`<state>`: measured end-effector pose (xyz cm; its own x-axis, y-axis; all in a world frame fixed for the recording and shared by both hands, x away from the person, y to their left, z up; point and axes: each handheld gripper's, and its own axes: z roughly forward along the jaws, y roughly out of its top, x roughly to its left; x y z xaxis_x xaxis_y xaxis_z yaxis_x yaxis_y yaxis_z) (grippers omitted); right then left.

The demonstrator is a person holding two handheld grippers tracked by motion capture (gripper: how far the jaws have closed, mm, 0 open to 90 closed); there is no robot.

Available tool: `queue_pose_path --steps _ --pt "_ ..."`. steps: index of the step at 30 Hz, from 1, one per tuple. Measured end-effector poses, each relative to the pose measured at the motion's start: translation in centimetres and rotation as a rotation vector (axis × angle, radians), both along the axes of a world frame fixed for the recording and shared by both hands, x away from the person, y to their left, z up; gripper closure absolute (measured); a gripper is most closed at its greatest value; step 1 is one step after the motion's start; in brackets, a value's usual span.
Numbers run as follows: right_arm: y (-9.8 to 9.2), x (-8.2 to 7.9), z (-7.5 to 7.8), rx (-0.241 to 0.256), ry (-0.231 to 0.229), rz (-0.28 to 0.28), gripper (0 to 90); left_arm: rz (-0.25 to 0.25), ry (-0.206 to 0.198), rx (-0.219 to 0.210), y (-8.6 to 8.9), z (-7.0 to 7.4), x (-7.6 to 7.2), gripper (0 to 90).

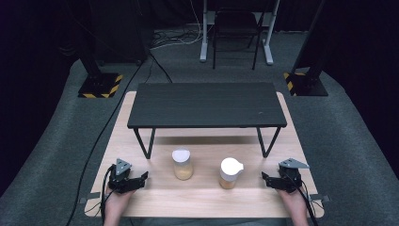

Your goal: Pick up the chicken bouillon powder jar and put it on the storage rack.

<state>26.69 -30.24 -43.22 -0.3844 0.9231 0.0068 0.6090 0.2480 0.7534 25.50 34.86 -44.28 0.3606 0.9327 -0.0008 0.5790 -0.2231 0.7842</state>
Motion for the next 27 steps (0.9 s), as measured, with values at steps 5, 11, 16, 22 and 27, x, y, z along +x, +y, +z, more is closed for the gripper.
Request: queue_pose_path --steps 5,11,16,22,27 --pt "0.25 -0.05 0.03 -0.014 -0.001 0.003 14.7 -0.004 0.031 0.026 -0.45 0.29 0.47 13.9" --pt "0.25 -0.04 0.02 -0.014 0.000 0.003 14.2 -0.009 0.065 0.011 -0.18 0.48 0.95 12.3" --pt "0.27 0.01 0.03 -0.014 0.000 0.003 13.8 -0.015 0.066 0.013 -0.10 0.50 0.80 12.1" --pt "0.24 0.00 0.03 -0.014 0.001 0.004 13.6 -0.014 0.067 0.011 -0.09 0.49 0.84 11.8" --pt "0.26 -0.01 0.03 -0.015 0.001 0.004 13.6 -0.013 0.067 0.009 -0.08 0.49 0.84 11.9"
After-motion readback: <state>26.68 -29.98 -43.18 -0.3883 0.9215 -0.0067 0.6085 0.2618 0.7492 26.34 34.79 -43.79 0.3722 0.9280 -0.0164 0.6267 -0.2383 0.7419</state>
